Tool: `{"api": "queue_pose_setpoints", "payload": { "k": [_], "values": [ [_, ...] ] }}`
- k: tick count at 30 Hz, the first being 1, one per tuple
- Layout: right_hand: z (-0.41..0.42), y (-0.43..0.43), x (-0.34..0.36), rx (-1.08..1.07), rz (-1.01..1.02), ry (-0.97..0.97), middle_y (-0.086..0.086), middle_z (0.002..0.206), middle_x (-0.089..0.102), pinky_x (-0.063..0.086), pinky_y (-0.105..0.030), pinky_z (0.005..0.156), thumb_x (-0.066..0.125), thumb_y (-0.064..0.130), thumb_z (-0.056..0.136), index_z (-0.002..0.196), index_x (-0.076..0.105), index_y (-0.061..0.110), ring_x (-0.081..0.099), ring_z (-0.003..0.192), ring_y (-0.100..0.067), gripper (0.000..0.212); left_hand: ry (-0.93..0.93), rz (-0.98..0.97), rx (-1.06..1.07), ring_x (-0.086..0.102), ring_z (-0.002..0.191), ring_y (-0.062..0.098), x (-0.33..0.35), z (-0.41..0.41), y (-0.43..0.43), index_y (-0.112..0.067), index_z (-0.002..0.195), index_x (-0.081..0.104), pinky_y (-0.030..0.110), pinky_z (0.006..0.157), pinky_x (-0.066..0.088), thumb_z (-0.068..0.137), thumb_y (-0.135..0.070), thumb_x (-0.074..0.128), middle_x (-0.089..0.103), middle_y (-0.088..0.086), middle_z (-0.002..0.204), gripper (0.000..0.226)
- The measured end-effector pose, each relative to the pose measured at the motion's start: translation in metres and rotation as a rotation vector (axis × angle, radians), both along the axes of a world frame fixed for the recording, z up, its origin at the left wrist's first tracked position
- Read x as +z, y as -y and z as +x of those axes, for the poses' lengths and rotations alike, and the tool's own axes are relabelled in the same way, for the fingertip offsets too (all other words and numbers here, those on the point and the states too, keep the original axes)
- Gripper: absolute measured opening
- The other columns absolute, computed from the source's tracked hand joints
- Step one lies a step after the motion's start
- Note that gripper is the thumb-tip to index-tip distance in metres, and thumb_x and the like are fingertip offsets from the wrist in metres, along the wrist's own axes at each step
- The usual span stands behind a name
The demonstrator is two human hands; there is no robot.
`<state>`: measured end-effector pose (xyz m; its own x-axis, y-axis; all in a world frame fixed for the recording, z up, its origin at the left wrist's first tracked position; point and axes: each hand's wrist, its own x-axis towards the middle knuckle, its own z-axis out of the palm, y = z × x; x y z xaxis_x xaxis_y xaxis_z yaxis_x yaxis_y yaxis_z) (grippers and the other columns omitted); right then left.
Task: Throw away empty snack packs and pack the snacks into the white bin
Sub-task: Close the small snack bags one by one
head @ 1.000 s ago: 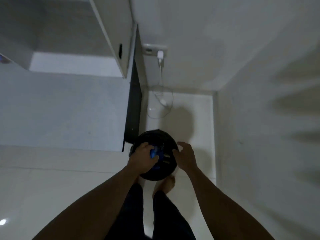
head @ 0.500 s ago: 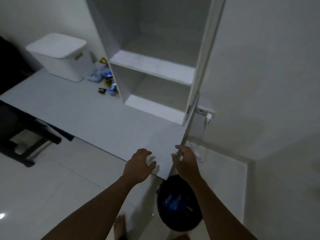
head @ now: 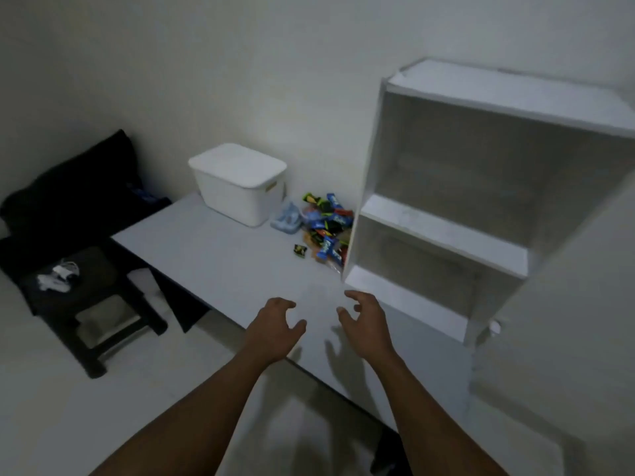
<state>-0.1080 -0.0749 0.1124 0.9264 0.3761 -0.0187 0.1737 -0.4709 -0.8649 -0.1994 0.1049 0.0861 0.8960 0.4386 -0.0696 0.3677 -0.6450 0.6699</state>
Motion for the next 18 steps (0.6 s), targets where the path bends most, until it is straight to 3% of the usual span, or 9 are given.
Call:
{"api": "queue_pose_setpoints", "payload": {
  "k": [9, 18],
  "values": [
    [0.028, -0.135, 0.010, 0.031, 0.078, 0.026, -0.001, 0.144, 0.048, 0.048, -0.034, 0.101, 0.066, 0.020, 0.094, 0.132, 0.057, 0.018, 0.055, 0.125, -0.023, 0.039, 0.094, 0.010, 0.129, 0.050, 0.127, 0.017, 0.028, 0.016, -0.133, -0.023, 0.133, 0.054, 0.031, 0.102, 0.040, 0.089, -0.048, 0.064, 0.048, -0.001, 0.141, 0.051],
    [0.110, -0.216, -0.051, -0.021, 0.042, -0.096, -0.004, 0.139, 0.050, 0.048, -0.032, 0.102, 0.065, 0.020, 0.095, 0.133, 0.057, 0.016, 0.054, 0.125, -0.022, 0.039, 0.005, 0.008, 0.073, 0.052, 0.124, 0.015, 0.005, 0.106, -0.211, -0.022, 0.135, 0.052, 0.029, 0.099, 0.040, 0.090, -0.048, 0.064, 0.047, -0.002, 0.144, 0.053]
  ]
}}
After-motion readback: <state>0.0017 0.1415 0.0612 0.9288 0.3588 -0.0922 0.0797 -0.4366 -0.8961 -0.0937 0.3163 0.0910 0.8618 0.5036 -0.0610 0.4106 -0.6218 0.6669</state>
